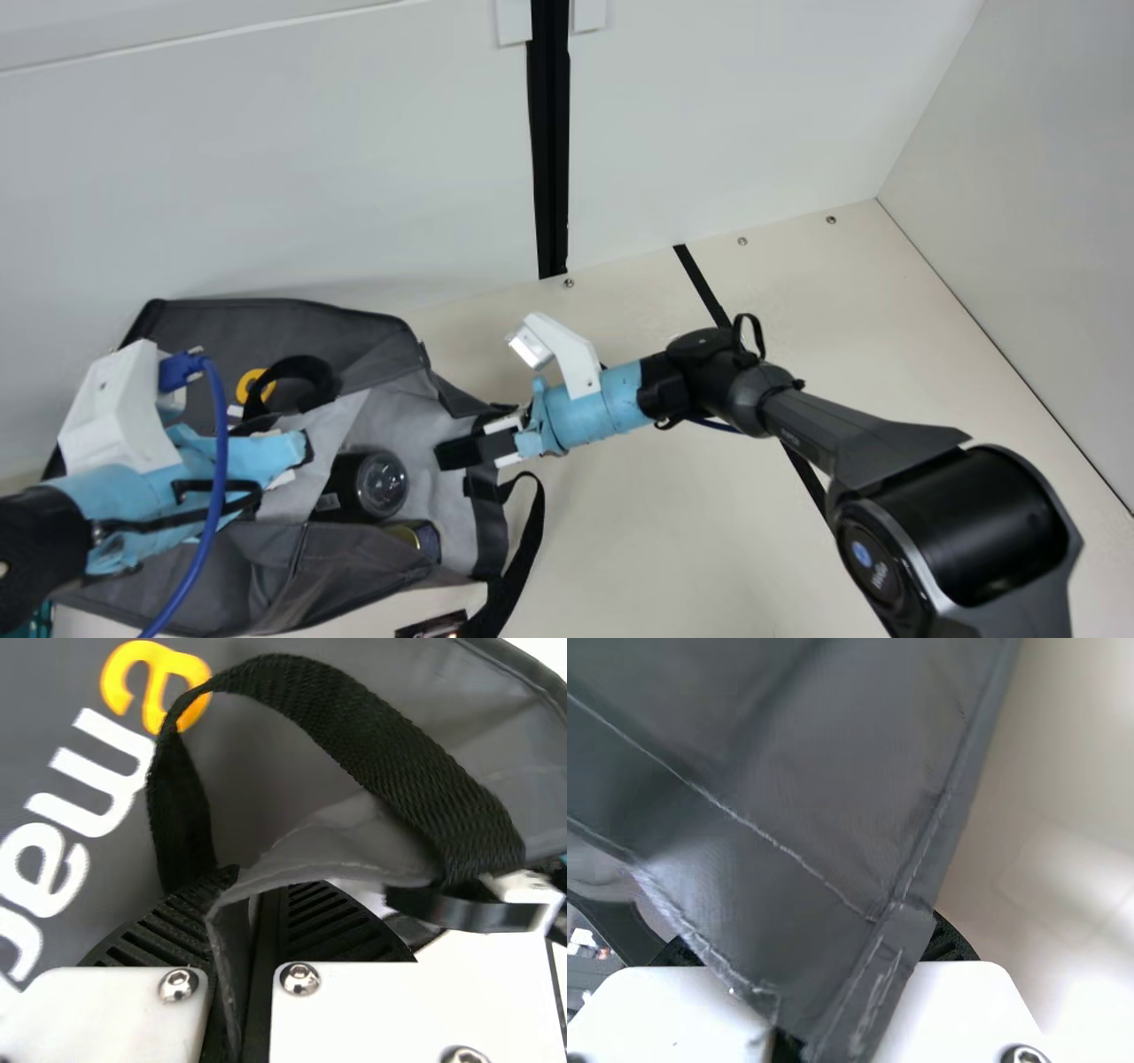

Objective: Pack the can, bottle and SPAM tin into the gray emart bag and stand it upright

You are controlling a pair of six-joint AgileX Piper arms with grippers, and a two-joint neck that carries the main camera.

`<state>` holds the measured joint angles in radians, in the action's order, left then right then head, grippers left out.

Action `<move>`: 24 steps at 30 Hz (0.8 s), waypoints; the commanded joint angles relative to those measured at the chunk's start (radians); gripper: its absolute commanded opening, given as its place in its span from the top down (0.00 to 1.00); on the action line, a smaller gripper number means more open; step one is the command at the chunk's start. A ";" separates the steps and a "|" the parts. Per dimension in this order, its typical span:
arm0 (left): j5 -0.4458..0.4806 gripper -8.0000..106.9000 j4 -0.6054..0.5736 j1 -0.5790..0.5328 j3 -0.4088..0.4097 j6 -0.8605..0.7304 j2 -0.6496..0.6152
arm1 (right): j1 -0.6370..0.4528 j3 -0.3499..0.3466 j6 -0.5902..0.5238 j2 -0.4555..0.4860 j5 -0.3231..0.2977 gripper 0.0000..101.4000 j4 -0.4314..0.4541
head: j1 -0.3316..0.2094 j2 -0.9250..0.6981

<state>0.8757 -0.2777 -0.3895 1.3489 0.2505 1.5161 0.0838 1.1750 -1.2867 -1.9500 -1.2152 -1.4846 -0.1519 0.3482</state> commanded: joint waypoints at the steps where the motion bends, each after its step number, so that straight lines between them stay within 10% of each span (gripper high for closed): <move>1: -0.006 1.00 -0.004 0.000 0.000 -0.007 -0.002 | 0.006 -0.045 0.002 0.040 -0.005 1.00 -0.014 | -0.023 0.001; 24: 0.005 1.00 0.031 -0.009 0.188 -0.051 0.023 | 0.055 -0.207 0.201 0.415 -0.005 1.00 -0.137 | -0.023 0.001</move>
<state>0.8754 -0.2554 -0.3971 1.5251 0.1961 1.5405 0.1375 0.9636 -1.0999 -1.5523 -1.2229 -1.6148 -0.1519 0.3482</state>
